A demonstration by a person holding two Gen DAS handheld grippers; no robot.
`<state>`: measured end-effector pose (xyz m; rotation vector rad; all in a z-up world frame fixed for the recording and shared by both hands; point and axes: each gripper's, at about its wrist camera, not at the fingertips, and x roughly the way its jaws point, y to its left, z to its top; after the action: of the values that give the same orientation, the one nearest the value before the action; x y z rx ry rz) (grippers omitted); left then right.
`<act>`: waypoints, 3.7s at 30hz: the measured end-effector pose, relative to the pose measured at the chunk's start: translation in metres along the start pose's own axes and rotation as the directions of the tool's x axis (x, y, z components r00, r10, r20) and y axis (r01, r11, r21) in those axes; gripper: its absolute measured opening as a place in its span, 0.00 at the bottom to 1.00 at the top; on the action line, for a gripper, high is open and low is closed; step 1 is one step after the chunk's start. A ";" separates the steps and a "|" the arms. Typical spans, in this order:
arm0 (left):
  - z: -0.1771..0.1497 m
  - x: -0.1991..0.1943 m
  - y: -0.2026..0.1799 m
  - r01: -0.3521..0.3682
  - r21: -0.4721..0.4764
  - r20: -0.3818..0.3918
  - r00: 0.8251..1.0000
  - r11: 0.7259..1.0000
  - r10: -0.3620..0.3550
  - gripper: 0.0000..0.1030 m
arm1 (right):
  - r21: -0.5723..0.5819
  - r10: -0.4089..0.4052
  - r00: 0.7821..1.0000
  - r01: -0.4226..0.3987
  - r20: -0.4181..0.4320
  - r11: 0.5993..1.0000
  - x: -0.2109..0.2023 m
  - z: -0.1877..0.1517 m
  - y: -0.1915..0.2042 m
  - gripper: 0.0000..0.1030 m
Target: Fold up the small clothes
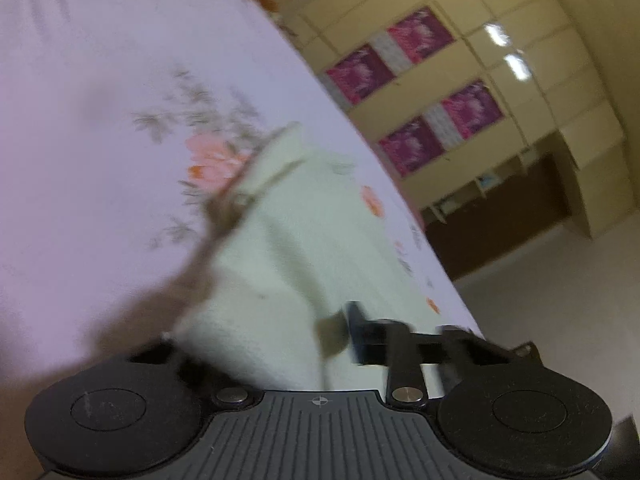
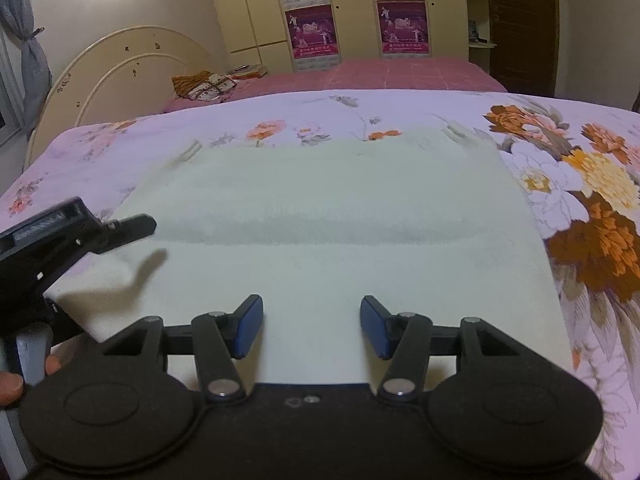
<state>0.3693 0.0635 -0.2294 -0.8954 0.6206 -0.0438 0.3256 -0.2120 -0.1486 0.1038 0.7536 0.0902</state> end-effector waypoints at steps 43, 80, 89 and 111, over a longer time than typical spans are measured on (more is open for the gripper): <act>-0.069 -0.002 -0.180 0.359 0.563 -0.385 0.911 0.745 -0.148 0.78 | 0.284 -0.033 0.994 0.003 0.102 0.959 -0.074 -0.023 -0.136 0.50; -0.066 0.032 -0.138 0.186 0.615 -0.279 0.960 0.767 -0.009 0.78 | 0.215 0.006 0.999 -0.017 0.050 0.976 -0.012 0.040 -0.147 0.34; -0.050 0.051 -0.131 0.117 0.575 -0.269 0.962 0.810 0.051 0.78 | 0.256 -0.007 0.999 0.016 -0.036 0.967 -0.050 -0.009 -0.139 0.24; 0.003 0.132 -0.150 0.055 0.402 -0.248 0.967 0.914 0.051 0.78 | 0.443 -0.007 0.999 -0.014 0.045 0.896 0.020 0.072 -0.181 0.61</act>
<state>0.5120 -0.0680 -0.1812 -0.4863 0.8141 -0.2849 0.3977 -0.3935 -0.1324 0.5424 0.7174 -0.0833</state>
